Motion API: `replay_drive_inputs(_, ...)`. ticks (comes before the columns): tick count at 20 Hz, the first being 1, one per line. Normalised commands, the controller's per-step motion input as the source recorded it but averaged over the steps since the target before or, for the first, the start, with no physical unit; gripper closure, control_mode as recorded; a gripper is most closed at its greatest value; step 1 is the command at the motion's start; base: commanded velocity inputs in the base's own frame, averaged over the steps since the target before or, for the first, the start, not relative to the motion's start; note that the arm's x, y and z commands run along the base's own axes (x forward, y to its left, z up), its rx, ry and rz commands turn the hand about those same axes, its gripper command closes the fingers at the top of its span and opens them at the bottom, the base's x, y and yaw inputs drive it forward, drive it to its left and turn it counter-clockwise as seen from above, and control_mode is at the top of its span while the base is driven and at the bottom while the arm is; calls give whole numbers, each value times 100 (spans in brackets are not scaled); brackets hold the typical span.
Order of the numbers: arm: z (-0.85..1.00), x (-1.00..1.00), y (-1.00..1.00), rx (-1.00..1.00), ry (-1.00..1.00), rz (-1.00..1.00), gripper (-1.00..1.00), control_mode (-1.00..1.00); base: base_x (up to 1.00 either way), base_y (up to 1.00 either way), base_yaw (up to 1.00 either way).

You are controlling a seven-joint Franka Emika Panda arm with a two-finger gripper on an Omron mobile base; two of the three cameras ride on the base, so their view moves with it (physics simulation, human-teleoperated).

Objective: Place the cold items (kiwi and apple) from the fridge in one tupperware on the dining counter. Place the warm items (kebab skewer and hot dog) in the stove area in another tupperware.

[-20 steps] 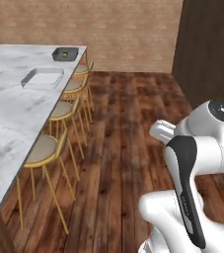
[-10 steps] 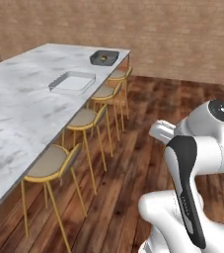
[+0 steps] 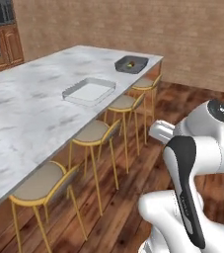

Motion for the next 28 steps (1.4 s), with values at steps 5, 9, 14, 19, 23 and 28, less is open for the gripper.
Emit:
replay_drive_inputs(5, 0, 0, 0, 0, 0, 0, 100, 100, 58, -65, 30)
replay_drive_inputs(9, 0, 0, 0, 0, 0, 0, 100, 100, 57, -62, 20)
replay_drive_inputs(14, 0, 0, 0, 0, 0, 0, 100, 100, 63, -60, 20)
replay_drive_inputs(19, 0, 0, 0, 0, 0, 0, 100, 100, 67, -50, 19)
replay_drive_inputs(23, 0, 0, 0, 0, 0, 0, 100, 100, 18, -7, 2)
replay_drive_inputs(28, 0, 0, 0, 0, 0, 0, 100, 100, 55, 0, 32)
